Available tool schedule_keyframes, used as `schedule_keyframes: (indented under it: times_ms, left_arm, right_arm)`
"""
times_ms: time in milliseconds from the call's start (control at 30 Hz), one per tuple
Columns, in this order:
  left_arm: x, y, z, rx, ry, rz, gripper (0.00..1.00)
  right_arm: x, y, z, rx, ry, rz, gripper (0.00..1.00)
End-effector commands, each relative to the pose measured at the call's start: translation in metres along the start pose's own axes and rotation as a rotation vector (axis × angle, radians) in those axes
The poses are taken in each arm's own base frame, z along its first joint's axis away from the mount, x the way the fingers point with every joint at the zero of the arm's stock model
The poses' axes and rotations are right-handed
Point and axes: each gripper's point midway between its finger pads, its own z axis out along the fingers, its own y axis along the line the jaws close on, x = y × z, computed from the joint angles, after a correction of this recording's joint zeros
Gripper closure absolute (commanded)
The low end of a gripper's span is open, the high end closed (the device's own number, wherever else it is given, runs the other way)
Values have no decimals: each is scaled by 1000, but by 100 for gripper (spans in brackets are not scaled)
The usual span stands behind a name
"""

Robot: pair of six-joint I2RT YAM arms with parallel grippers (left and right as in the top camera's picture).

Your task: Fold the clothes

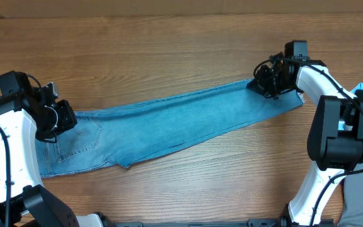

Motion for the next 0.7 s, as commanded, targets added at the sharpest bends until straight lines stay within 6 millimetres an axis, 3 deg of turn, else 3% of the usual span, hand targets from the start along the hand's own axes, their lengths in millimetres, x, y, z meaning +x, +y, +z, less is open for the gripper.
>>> schedule_keyframes:
  times_ms: [0,67,167,300,367,467,600,667]
  left_arm:
    - [2,-3,2,12,9,25,86]
    - [3,-2,2,10,10,25,86]
    - [4,-2,2,8,16,23,82]
    - [5,-2,2,7,20,22,67]
    - [6,-7,2,37,24,29,68]
    - [9,-18,3,71,33,84,78]
    - [11,-27,9,71,39,124,96]
    - [12,-32,13,73,37,165,96]
  right_arm:
    - [-20,14,-4,-51,-59,-30,96]
    - [-29,19,-5,-71,-90,-29,96]
    - [-25,31,-10,-119,-67,-18,96]
    - [-12,47,-30,-131,-25,-90,96]
    - [8,59,-39,-127,20,-145,96]
    - [47,71,-41,-86,124,-186,96]
    - [102,79,-20,-7,272,-211,96]
    - [123,90,-2,-1,304,-238,96]
